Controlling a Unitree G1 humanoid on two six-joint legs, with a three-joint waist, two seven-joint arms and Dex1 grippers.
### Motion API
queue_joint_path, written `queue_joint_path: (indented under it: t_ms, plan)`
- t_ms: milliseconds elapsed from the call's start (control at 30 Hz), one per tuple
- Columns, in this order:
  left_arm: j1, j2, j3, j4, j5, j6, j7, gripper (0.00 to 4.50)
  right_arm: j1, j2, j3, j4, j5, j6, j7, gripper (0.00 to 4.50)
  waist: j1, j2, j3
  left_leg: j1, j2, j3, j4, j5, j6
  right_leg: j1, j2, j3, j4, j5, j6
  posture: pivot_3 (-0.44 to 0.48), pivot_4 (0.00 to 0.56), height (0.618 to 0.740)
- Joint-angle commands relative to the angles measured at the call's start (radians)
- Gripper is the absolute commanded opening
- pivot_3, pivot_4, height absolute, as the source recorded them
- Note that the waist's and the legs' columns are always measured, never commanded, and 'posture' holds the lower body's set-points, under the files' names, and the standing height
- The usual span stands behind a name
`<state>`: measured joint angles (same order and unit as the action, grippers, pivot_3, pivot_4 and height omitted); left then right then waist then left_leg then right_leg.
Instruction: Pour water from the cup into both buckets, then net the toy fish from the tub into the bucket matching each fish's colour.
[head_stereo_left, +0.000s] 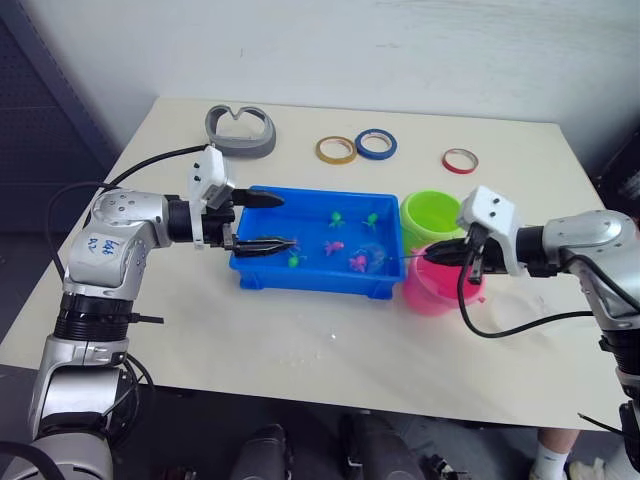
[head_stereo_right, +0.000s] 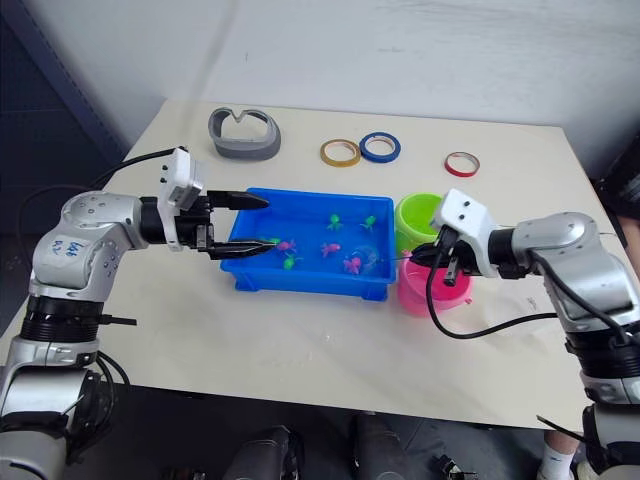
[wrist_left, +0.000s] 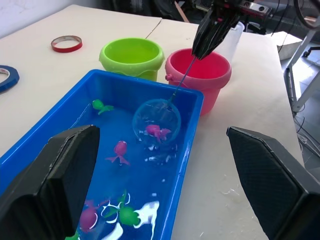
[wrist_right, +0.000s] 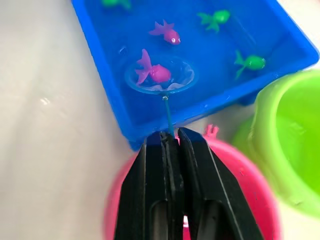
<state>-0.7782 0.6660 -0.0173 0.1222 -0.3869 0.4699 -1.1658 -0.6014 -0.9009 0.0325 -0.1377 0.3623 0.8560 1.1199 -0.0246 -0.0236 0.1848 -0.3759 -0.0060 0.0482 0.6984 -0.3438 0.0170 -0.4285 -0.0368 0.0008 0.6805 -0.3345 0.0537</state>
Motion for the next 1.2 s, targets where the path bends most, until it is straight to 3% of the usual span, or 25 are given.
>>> queue_joint_path:
  t_ms: [33, 267, 500, 767, 867, 1000, 1100, 1200]
  plan:
    - [-0.023, -0.004, 0.001, 0.008, 0.0, -0.03, -0.013, 4.45, 0.017, -0.01, -0.076, -0.059, 0.071, 0.064, -0.021, 0.0, -0.002, 0.0, 0.0, 0.0, 0.0, 0.0, 0.0, 0.0, 0.0, 0.0, 0.0, 0.0, 0.0, 0.0, 0.0, 0.0, 0.15, 0.74]
    - [-0.037, -0.035, -0.016, 0.011, -0.023, -0.025, -0.056, 4.45, 0.114, -0.027, -0.267, -0.174, 0.148, 0.049, -0.085, 0.0, 0.002, 0.0, 0.0, 0.0, 0.0, 0.0, -0.001, 0.0, 0.0, 0.0, 0.0, 0.0, 0.0, 0.0, 0.0, 0.0, 0.15, 0.74]
    - [-0.091, -0.102, -0.056, 0.036, -0.07, -0.003, -0.151, 4.45, 0.369, -0.092, -0.683, -0.378, 0.281, 0.159, -0.077, 0.0, 0.024, 0.0, 0.0, -0.001, 0.0, 0.0, -0.001, 0.0, 0.0, 0.0, 0.0, 0.0, 0.0, 0.0, 0.0, 0.0, 0.15, 0.74]
    - [-0.194, -0.205, -0.112, 0.19, -0.029, -0.094, -0.231, 4.45, 0.716, -0.106, -1.051, -0.558, 0.208, 0.152, -0.053, 0.0, 0.038, 0.0, 0.0, 0.0, 0.0, -0.001, -0.001, -0.001, 0.001, 0.002, 0.001, 0.0, -0.003, 0.0, 0.001, 0.0, 0.15, 0.74]
    - [-0.229, -0.237, -0.123, 0.252, -0.018, -0.134, -0.251, 4.45, 0.836, -0.084, -1.09, -0.616, 0.116, 0.015, -0.045, 0.0, 0.038, 0.0, 0.0, 0.001, 0.0, 0.0, -0.001, -0.001, 0.0, 0.002, 0.004, 0.002, -0.003, 0.0, 0.001, 0.0, 0.15, 0.74]
    - [-0.259, -0.269, -0.127, 0.301, -0.009, -0.165, -0.274, 4.45, 0.935, -0.065, -1.041, -0.65, -0.066, -0.275, -0.06, 0.0, 0.033, 0.0, 0.0, 0.001, 0.0, 0.0, -0.001, -0.001, 0.0, 0.002, 0.005, 0.004, -0.002, 0.001, 0.001, 0.0, 0.15, 0.74]
    - [-0.269, -0.28, -0.124, 0.32, 0.0, -0.178, -0.28, 4.45, 0.993, -0.056, -0.997, -0.613, -0.233, -0.606, -0.054, 0.0, 0.029, 0.0, 0.0, 0.002, 0.0, 0.001, -0.001, -0.001, 0.0, 0.002, 0.005, 0.004, -0.002, 0.001, 0.002, 0.0, 0.15, 0.74]
    - [-0.278, -0.282, -0.121, 0.341, 0.008, -0.191, -0.287, 4.45, 1.047, -0.072, -0.985, -0.499, -0.406, -1.069, -0.053, 0.0, 0.024, 0.0, 0.0, 0.002, 0.0, 0.001, -0.001, -0.001, -0.001, 0.002, 0.006, 0.005, -0.002, 0.001, 0.002, 0.0, 0.15, 0.74]
